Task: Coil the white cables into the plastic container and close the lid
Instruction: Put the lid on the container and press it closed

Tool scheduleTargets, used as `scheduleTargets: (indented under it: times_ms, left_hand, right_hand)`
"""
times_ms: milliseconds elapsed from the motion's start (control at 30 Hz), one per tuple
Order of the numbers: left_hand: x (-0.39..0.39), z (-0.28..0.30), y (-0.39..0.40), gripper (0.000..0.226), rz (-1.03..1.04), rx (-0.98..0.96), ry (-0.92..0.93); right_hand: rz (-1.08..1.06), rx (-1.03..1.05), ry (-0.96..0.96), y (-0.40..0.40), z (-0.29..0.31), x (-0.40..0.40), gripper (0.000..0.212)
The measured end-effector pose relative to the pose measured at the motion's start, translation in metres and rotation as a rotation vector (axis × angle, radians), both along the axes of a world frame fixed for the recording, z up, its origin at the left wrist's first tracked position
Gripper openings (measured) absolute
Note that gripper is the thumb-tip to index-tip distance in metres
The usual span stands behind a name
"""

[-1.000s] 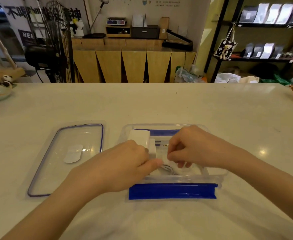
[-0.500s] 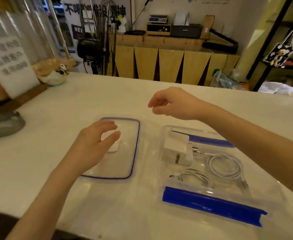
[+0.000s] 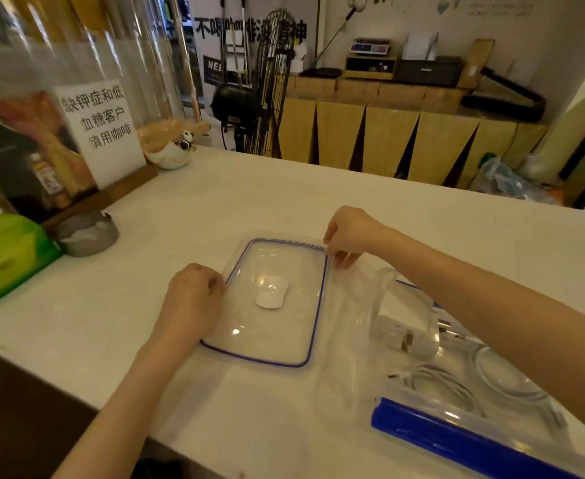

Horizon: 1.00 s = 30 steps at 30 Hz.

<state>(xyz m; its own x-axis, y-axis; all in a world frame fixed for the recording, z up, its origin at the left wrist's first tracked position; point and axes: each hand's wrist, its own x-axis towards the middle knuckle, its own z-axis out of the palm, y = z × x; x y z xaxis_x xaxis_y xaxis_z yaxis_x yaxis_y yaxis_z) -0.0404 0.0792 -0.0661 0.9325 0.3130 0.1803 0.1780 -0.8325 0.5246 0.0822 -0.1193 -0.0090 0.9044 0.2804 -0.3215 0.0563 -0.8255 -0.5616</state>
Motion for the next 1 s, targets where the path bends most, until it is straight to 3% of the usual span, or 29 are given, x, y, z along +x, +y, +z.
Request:
scheduleTargets:
  times_ms: [133,233,333,433,567,633,733,833,933,1000]
  left_hand:
    - [-0.001,0.009,-0.005,0.019,0.023,-0.152,-0.227]
    - [-0.002,0.027,-0.017,0.016,0.056,-0.562,-0.405]
    - [-0.004,0.049,-0.029,0.024,-0.079,-0.989,-0.387]
    - [-0.01,0.07,-0.045,0.026,-0.266,-1.053,-0.39]
    - [-0.019,0.094,-0.072,0.033,-0.508,-0.906,-0.494]
    - [-0.024,0.101,-0.087,0.033,-0.668,-0.771,-0.535]
    - [-0.029,0.106,-0.109,0.03,-0.921,-0.433,-0.626]
    - [-0.034,0.105,-0.13,0.03,-1.09,-0.037,-0.723]
    - [-0.04,0.096,-0.152,0.029,-1.212,0.17,-0.725]
    - [-0.043,0.088,-0.163,0.029,-1.256,0.291,-0.701]
  right_hand:
    - [-0.147,0.159,-0.041,-0.009,0.011,-0.001,0.023]
    - [-0.259,0.37,-0.045,-0.025,0.029,-0.004,0.022]
    - [-0.316,0.542,-0.117,-0.043,0.047,-0.014,0.021]
    - [-0.351,0.66,-0.237,-0.063,0.058,-0.026,0.022]
    - [-0.466,0.85,-0.272,-0.094,0.079,-0.051,0.013]
    - [-0.56,0.953,-0.289,-0.113,0.086,-0.065,0.019]
    - [-0.66,0.973,-0.321,-0.146,0.088,-0.088,0.029]
    - [-0.661,1.002,-0.326,-0.179,0.074,-0.112,0.021]
    - [-0.583,0.992,-0.32,-0.202,0.052,-0.134,0.007]
    - [-0.655,0.989,-0.324,-0.212,0.036,-0.143,0.01]
